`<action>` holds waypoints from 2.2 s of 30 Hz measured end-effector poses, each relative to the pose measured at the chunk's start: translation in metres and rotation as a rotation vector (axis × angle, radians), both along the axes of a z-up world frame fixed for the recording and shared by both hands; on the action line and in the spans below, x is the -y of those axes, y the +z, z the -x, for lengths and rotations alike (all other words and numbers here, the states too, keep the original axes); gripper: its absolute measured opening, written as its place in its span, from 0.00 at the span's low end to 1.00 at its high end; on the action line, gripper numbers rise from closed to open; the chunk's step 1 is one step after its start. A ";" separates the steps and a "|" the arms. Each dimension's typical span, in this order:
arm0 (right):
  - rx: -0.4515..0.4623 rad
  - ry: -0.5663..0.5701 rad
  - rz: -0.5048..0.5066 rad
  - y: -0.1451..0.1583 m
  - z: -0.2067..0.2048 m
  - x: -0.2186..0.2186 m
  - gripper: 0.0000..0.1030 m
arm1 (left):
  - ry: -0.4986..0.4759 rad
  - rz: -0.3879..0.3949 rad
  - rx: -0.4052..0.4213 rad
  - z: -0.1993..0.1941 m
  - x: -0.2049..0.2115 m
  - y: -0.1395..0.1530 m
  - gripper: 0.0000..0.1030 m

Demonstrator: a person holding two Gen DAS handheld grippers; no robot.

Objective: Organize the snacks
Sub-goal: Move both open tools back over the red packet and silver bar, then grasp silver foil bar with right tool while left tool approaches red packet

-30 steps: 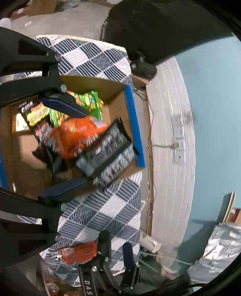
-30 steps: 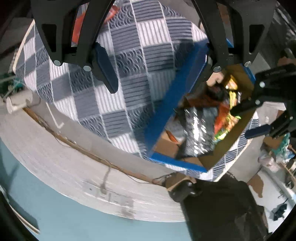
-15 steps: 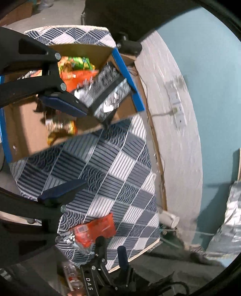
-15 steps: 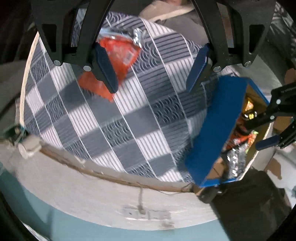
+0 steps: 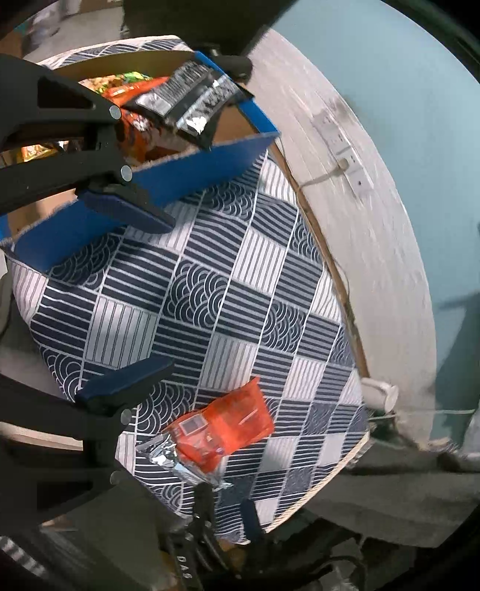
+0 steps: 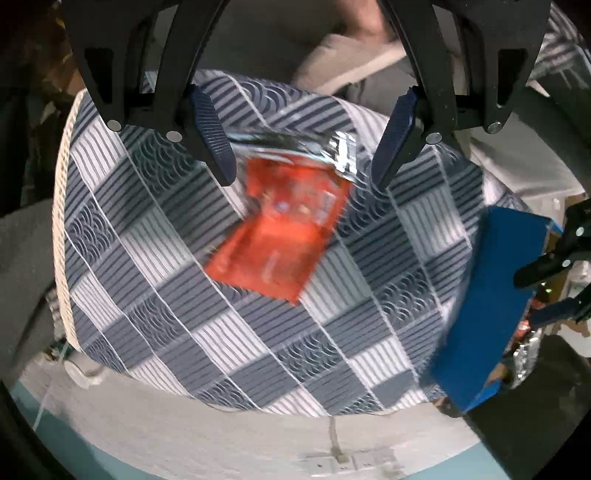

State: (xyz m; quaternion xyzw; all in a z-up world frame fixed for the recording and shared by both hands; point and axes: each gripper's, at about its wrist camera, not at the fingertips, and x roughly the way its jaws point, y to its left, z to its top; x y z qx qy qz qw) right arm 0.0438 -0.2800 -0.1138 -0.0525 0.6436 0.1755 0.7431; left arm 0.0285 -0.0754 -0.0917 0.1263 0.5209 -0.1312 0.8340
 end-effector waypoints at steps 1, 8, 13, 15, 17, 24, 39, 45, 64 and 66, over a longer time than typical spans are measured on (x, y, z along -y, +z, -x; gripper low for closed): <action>-0.007 -0.007 0.006 -0.003 0.001 0.006 0.74 | -0.009 -0.006 -0.002 0.000 0.003 -0.002 0.69; -0.048 -0.006 0.057 -0.019 0.013 0.029 0.74 | -0.071 -0.074 -0.030 0.001 0.032 -0.024 0.69; -0.073 0.010 0.073 -0.027 0.019 0.036 0.74 | -0.100 -0.068 -0.034 0.001 0.044 -0.030 0.69; -0.086 0.009 0.079 -0.031 0.021 0.039 0.74 | -0.107 -0.070 -0.039 0.000 0.048 -0.034 0.69; -0.101 0.010 0.090 -0.037 0.023 0.042 0.74 | -0.114 -0.072 -0.041 -0.001 0.052 -0.037 0.69; -0.152 0.011 0.148 -0.060 0.025 0.051 0.74 | -0.106 -0.089 -0.060 -0.010 0.056 -0.049 0.69; -0.141 -0.027 0.301 -0.103 -0.016 0.062 0.75 | -0.092 -0.088 -0.096 -0.014 0.049 -0.060 0.69; -0.090 -0.051 0.374 -0.110 -0.042 0.075 0.77 | -0.071 -0.080 -0.122 -0.020 0.045 -0.067 0.69; 0.008 -0.122 0.295 -0.117 -0.153 0.069 0.77 | -0.036 -0.072 -0.178 -0.041 0.040 -0.086 0.69; 0.014 -0.144 0.303 -0.116 -0.163 0.071 0.77 | -0.030 -0.066 -0.180 -0.042 0.041 -0.086 0.69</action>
